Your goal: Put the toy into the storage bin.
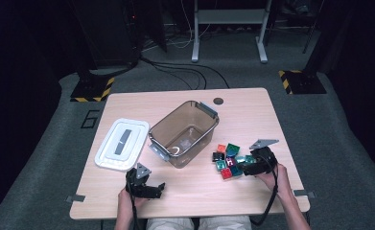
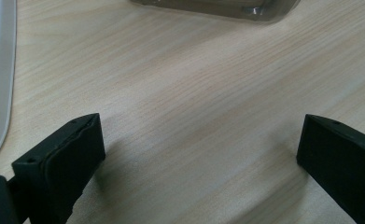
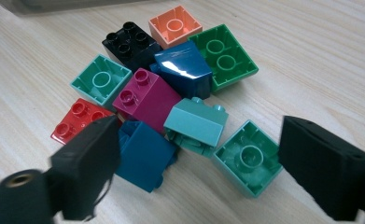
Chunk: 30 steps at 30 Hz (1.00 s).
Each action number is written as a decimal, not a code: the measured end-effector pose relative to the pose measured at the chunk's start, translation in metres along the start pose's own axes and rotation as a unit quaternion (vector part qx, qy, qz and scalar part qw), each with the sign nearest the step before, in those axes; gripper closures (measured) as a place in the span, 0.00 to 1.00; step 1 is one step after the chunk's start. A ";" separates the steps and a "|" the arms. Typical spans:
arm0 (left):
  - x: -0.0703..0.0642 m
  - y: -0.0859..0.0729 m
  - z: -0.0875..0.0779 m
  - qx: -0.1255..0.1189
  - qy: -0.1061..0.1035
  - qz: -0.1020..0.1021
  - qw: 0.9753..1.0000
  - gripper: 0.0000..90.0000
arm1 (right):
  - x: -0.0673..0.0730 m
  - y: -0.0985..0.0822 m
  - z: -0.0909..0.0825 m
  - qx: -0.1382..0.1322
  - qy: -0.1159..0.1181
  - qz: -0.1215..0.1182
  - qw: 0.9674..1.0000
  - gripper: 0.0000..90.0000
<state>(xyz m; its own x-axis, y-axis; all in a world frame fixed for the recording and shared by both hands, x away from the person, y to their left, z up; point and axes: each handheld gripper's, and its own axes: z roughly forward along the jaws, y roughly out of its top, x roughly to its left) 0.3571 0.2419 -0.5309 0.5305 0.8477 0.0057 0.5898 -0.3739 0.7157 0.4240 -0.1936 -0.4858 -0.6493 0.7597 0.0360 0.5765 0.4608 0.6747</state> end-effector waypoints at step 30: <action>-0.002 -0.001 -0.001 0.000 0.007 -0.010 1.000 0.01 | 0.004 0.013 0.016 0.053 -0.039 0.007 0.998 0.61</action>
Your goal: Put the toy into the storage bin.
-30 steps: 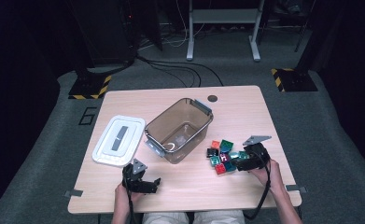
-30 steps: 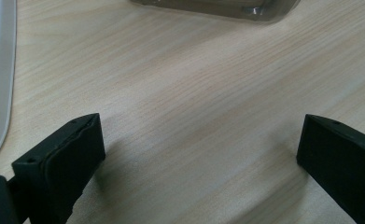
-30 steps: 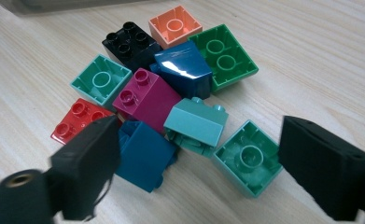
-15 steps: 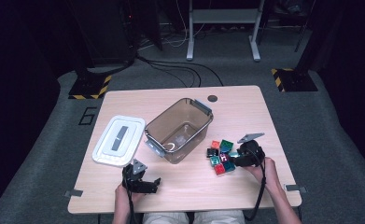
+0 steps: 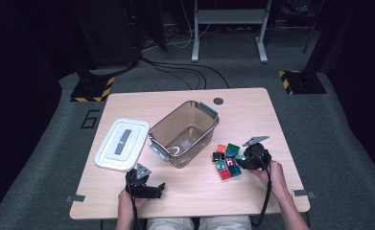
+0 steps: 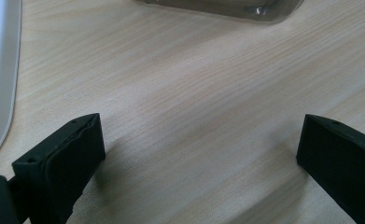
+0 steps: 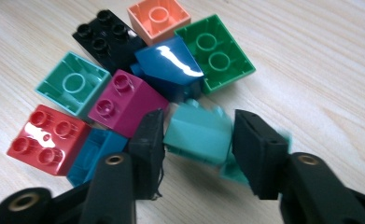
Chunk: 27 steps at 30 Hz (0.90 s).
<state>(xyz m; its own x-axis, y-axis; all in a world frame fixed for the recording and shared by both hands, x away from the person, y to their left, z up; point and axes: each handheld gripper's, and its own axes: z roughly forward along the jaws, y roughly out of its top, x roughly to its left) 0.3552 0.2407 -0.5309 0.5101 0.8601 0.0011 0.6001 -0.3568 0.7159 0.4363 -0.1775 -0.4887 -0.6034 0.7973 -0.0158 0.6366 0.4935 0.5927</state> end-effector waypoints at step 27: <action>0.000 0.000 0.000 0.000 0.000 0.000 1.000 0.01 | -0.004 0.001 -0.008 -0.024 0.019 0.010 0.999 0.63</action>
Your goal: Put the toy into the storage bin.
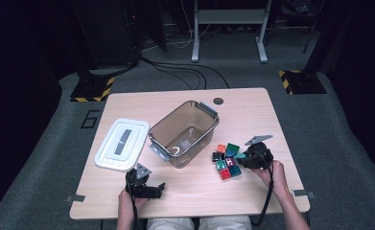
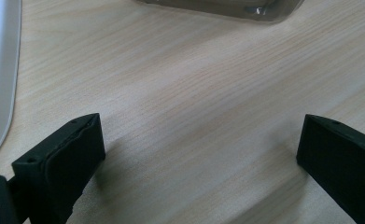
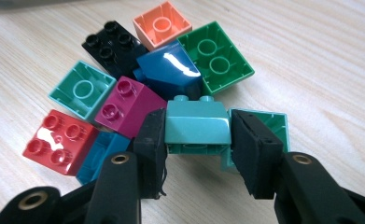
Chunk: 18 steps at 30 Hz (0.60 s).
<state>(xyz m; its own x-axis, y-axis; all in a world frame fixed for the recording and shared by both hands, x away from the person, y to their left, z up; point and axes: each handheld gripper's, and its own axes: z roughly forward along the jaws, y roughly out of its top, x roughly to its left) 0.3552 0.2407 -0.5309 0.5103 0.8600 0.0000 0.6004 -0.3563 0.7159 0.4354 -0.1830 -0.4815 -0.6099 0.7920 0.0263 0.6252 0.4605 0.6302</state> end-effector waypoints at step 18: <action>0.000 0.000 0.000 0.000 0.000 0.000 1.000 0.01 | 0.010 0.024 -0.014 -0.013 0.012 -0.020 1.000 0.63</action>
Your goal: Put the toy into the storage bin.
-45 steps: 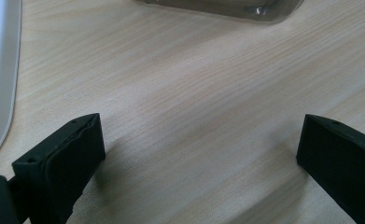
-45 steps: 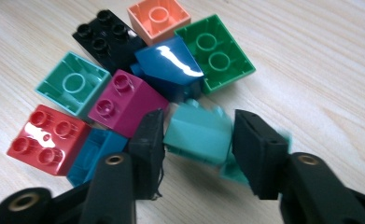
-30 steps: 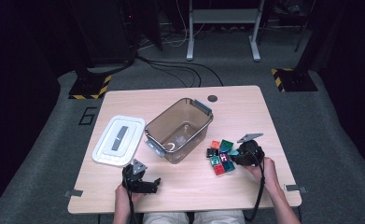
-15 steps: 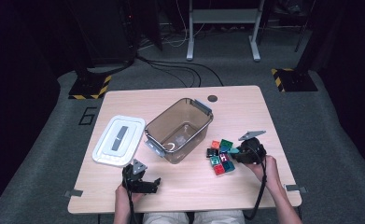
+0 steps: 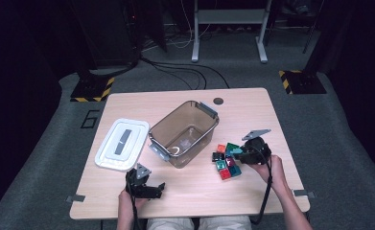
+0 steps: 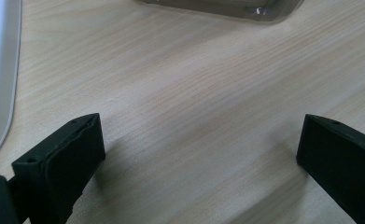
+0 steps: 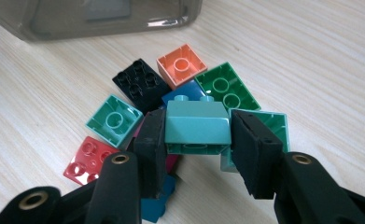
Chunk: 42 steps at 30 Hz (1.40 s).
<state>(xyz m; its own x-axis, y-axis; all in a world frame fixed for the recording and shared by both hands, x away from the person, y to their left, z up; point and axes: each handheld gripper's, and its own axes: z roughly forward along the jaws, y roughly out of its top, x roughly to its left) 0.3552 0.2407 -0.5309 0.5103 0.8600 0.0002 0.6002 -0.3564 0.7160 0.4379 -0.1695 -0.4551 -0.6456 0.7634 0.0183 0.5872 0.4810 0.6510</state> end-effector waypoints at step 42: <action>0.000 0.000 0.000 0.000 0.000 0.000 1.000 0.01 | 0.018 0.082 -0.024 -0.024 0.010 -0.061 0.998 0.63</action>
<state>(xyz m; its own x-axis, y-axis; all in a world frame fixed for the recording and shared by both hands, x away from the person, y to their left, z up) 0.3552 0.2407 -0.5309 0.5100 0.8602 0.0007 0.6001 -0.3563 0.7162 0.4629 -0.1266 -0.3836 -0.7207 0.6916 -0.0486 0.4795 0.5480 0.6854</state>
